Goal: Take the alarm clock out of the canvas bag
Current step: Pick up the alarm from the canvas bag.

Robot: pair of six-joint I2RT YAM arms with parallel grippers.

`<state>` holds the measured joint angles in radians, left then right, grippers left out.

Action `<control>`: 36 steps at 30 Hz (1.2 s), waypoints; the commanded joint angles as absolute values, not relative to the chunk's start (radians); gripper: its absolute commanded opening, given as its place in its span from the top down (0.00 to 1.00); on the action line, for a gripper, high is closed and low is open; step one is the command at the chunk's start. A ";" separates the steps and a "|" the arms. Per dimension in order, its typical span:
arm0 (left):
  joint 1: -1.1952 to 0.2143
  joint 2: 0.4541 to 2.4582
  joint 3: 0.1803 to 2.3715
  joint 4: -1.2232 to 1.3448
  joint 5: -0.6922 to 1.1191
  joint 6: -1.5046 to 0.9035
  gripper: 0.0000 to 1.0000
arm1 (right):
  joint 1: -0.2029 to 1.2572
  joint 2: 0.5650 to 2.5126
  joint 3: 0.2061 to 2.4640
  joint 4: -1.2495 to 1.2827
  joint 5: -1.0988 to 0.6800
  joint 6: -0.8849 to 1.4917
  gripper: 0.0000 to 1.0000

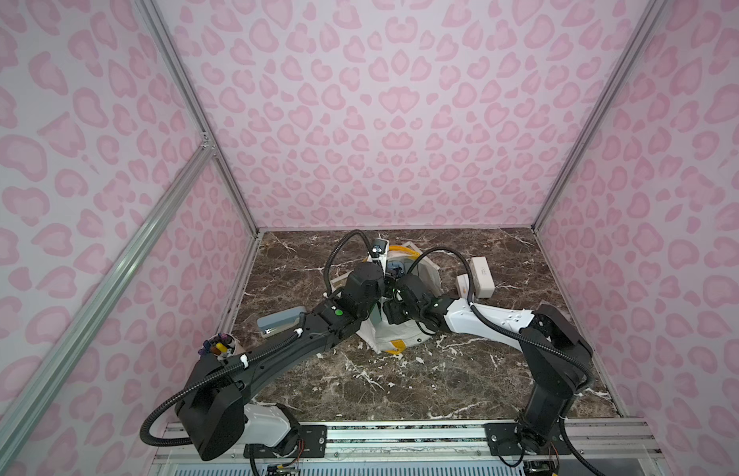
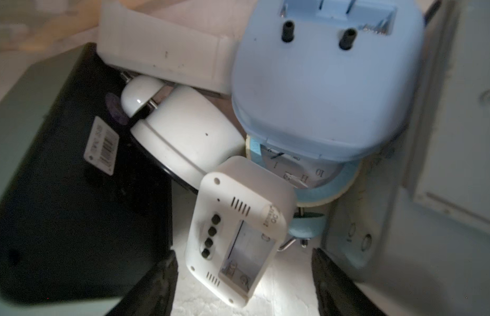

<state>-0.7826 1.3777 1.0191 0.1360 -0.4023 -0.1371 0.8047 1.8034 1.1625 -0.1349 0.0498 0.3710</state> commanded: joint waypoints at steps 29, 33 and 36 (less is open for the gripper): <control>-0.812 1.377 0.994 0.255 -0.387 -0.166 0.97 | 0.818 1.941 1.295 -0.276 0.110 0.484 0.22; -0.812 1.376 0.992 0.252 -0.385 -0.163 0.97 | 0.812 1.931 1.282 -0.253 0.089 0.476 0.21; -0.811 1.374 0.989 0.255 -0.385 -0.164 0.97 | 0.811 1.933 1.282 -0.231 0.057 0.462 0.21</control>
